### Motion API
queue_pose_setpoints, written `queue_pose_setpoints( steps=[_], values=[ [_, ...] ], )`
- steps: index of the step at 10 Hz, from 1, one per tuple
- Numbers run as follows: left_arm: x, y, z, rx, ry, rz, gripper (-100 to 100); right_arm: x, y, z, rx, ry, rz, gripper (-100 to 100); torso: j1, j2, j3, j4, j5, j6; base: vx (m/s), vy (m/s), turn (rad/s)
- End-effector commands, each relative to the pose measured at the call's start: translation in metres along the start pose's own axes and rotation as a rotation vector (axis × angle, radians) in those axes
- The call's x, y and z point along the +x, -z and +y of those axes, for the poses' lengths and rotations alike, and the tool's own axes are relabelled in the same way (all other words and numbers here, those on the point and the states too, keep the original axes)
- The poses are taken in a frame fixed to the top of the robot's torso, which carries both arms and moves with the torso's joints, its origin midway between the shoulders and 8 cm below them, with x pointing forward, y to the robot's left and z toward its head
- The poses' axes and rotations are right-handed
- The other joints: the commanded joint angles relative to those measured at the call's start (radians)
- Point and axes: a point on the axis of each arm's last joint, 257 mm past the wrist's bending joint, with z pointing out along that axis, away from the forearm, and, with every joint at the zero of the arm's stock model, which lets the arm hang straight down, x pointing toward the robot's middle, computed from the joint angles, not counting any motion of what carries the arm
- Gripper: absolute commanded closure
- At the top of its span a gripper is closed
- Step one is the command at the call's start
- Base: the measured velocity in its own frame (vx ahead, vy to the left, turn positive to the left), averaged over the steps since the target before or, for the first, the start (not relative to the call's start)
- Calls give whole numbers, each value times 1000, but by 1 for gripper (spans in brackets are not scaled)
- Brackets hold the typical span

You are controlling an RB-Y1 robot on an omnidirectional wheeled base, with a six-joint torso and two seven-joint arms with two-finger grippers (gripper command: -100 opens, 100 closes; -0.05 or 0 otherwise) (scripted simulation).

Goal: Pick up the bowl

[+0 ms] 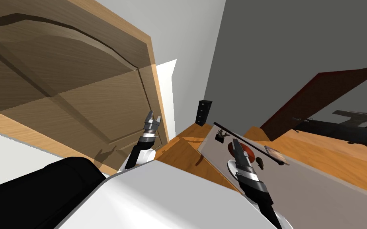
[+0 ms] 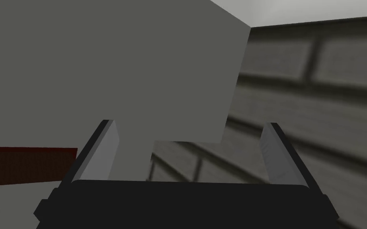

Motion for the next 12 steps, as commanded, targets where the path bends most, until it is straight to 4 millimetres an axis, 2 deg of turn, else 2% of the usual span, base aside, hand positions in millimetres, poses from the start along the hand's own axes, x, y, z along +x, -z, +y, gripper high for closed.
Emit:
queue_pose_setpoints(
  steps=[1, 2, 4, 5, 6, 10, 11, 12],
  values=[
    [0, 0, 0, 0, 0, 0, 0, 2, 7, -15, 28, 32, 19, -100, 0, 0, 0, 0, 0, 0, 18, 26, 60],
    [0, 0, 0, 0, 0, 0, 0, 3, 14, -31, 57, 99, 54, -100, 0, 0, 0, 0, 0, 0, 27, 41, 94],
    [0, 0, 0, 0, 0, 0, 0, 5, 17, -38, 72, 98, 58, -100, 0, 0, 0, 0, 0, 0, 16, 24, 32],
    [0, 0, 0, 0, 0, 0, 0, 6, 26, -57, 105, 166, 96, -100, -1, 0, 0, 0, 0, 0, 13, 27, 122],
    [0, 0, 0, 0, 0, 0, 0, 7, 28, -62, 116, 165, 99, -100, 0, 0, 0, 0, 0, 0, 17, 25, 66],
    [0, 0, 0, 0, 0, 0, 0, 8, 66, -128, 231, 377, 239, -100, 1, -1, -1, 0, 0, 1, 31, 38, 121],
    [0, 0, 0, 0, 0, 0, 0, 9, 73, -136, 252, 375, 245, -100, 0, -1, 0, 0, 0, 0, 23, 20, 62],
    [0, 0, 0, 0, 0, 0, 0, 7, 83, -151, 270, 447, 292, -100, 0, 0, 0, 0, 0, 1, 32, 31, 137]
  ],
)
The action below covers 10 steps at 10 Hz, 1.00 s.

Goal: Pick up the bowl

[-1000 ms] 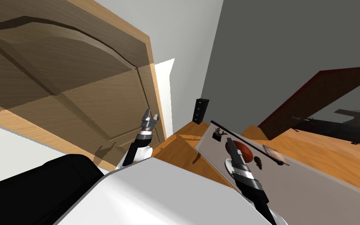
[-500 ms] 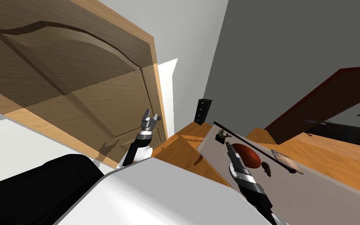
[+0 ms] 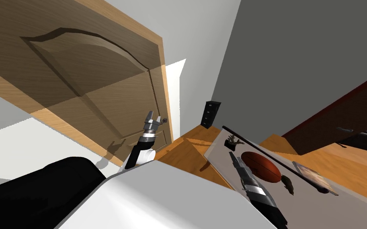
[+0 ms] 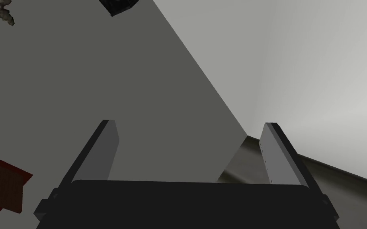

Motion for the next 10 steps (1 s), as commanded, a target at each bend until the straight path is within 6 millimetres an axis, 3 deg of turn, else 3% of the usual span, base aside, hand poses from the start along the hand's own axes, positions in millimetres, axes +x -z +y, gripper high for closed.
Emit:
queue_pose_setpoints(
  steps=[1, 2, 7, 10],
  values=[
    [0, 0, 0, 0, 0, 0, 0, 9, 7, -20, 33, 34, 34, -100, 0, 0, 0, 0, 0, 0, 26, 23, 56],
    [0, 0, 0, 0, 0, 0, 0, 10, 8, -21, 36, 34, 36, -100, 0, 0, 0, 0, 0, 0, 8, 8, -18],
    [0, 0, 0, 0, 0, 0, 0, 42, 44, -90, 137, 241, 204, -100, 0, 0, 0, 0, 0, 1, 27, 24, 105],
    [0, 0, 0, 0, 0, 0, 0, 56, 65, -120, 186, 301, 277, -100, 0, 0, 0, 0, 0, 0, 25, 22, 72]
  ],
)
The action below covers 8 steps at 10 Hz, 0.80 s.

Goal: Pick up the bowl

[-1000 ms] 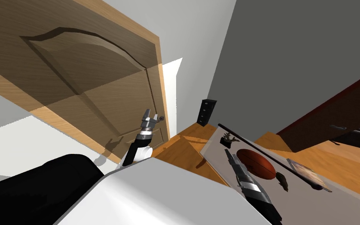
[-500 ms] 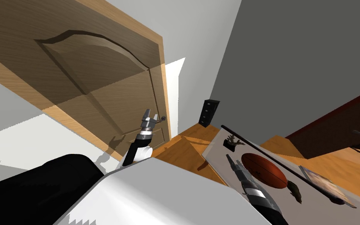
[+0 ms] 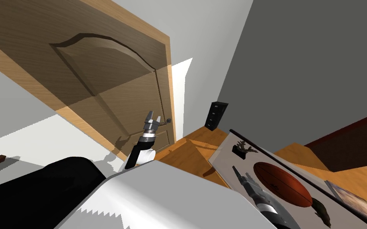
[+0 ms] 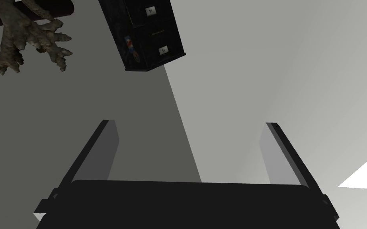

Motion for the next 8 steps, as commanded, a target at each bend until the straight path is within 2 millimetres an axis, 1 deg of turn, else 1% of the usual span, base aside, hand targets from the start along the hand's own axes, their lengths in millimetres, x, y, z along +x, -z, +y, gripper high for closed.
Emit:
queue_pose_setpoints(
  steps=[1, 2, 3, 4, 5, 6, 8],
  values=[
    [0, 0, 0, 0, 0, 0, 0, 10, 7, -11, 20, 4, 24, -100, 0, 0, 0, 0, 0, 0, 13, 7, 0],
    [0, 0, 0, 0, 0, 0, 0, 24, 15, -28, 41, 71, 76, -100, -1, 1, 0, 0, 0, 0, 22, 15, 87],
    [0, 0, 0, 0, 0, 0, 0, 30, 19, -33, 53, 66, 90, -100, 0, 0, 0, 0, 0, 0, 23, 17, 83],
    [0, 0, 0, 0, 0, 0, 0, 41, 26, -48, 67, 131, 137, -100, 0, 0, 0, 0, 0, 0, 30, 25, 180],
    [0, 0, 0, 0, 0, 0, 0, 50, 32, -55, 84, 125, 157, -100, 0, 0, 0, 0, 0, 0, 33, 16, 40],
    [0, 0, 0, 0, 0, 0, 0, 56, 39, -68, 89, 191, 197, -100, 0, 0, 0, 0, 0, 0, 39, 17, 77],
    [0, 0, 0, 0, 0, 0, 0, 68, 47, -77, 111, 182, 224, -100, 0, 0, 0, 0, 0, 0, 19, 9, 28]
  ],
)
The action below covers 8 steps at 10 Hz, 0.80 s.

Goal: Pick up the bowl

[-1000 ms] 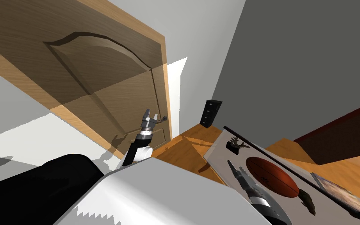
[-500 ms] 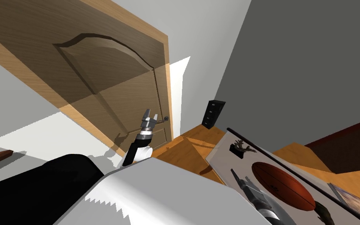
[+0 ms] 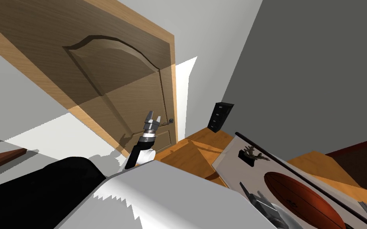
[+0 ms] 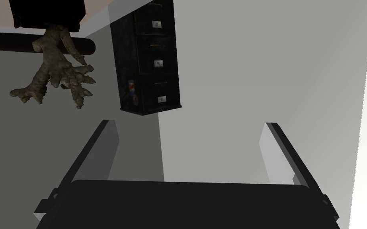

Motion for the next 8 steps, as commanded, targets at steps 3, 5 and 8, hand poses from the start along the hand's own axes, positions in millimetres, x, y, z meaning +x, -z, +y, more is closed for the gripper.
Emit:
queue_pose_setpoints(
  steps=[3, 5, 8],
  values=[
    [0, 0, 0, 0, 0, 0, 0, 49, 23, -38, 50, 110, 142, -100, 1, -2, -1, 0, 0, 0, 37, 18, 111],
    [0, 0, 0, 0, 0, 0, 0, 69, 37, -55, 69, 160, 208, -100, 0, -2, -1, 0, 0, 0, 32, 9, 72],
    [0, 0, 0, 0, 0, 0, 0, 94, 58, -83, 83, 264, 313, -100, 0, -1, 0, 0, 0, 0, 27, 5, 77]
  ],
)
